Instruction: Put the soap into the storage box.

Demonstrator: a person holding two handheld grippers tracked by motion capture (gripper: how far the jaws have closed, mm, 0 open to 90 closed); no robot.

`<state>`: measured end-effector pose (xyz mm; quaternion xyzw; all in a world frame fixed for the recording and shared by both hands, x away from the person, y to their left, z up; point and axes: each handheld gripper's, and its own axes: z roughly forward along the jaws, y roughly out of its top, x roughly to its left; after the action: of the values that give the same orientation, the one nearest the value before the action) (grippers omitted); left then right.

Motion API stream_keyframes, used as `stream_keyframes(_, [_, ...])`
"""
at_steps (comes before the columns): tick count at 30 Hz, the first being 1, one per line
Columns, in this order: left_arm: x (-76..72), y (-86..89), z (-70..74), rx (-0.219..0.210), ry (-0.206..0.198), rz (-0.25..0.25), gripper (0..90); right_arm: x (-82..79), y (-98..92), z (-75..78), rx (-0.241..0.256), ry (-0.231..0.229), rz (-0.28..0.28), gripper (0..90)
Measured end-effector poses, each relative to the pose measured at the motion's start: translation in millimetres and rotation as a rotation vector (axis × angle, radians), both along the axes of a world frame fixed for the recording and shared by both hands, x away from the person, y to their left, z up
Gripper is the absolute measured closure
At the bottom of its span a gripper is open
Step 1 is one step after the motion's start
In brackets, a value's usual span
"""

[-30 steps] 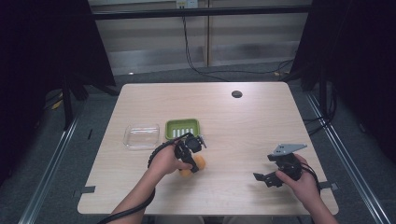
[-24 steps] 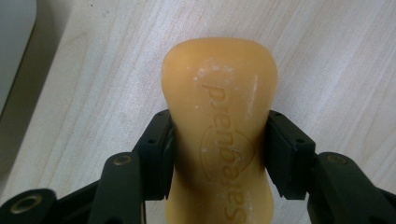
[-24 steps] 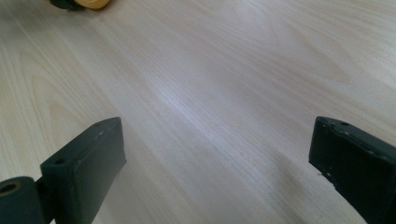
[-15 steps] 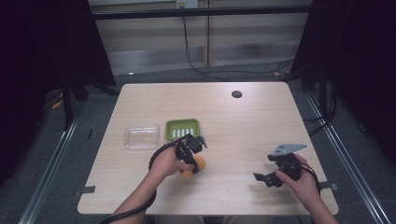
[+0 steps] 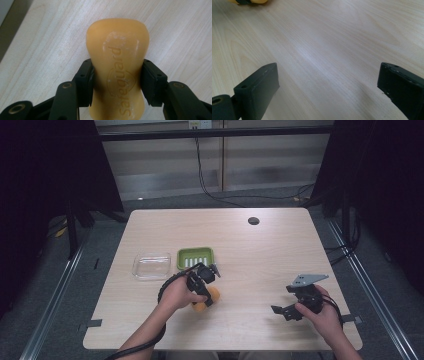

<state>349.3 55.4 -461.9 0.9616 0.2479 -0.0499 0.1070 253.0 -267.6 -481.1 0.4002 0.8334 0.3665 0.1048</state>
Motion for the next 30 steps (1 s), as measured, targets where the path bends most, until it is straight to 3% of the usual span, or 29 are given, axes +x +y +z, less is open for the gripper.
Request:
stream_keyframes(1, [0.9, 1.4, 1.5, -0.012, 0.015, 0.013, 49.8, 0.0, -0.1, -0.1, -0.001, 0.0, 0.0, 3.2])
stream_keyframes(9, [4.8, 7.4, 7.8, -0.029, 0.024, 0.01, 49.8, 0.1, 0.0, 0.0, -0.001, 0.0, 0.0, 3.2])
stream_keyframes(30, [14.1, 20.1, 27.0, -0.019, 0.024, 0.02, 49.8, 0.7, -0.8, -0.7, 0.017, 0.006, 0.0, 3.2])
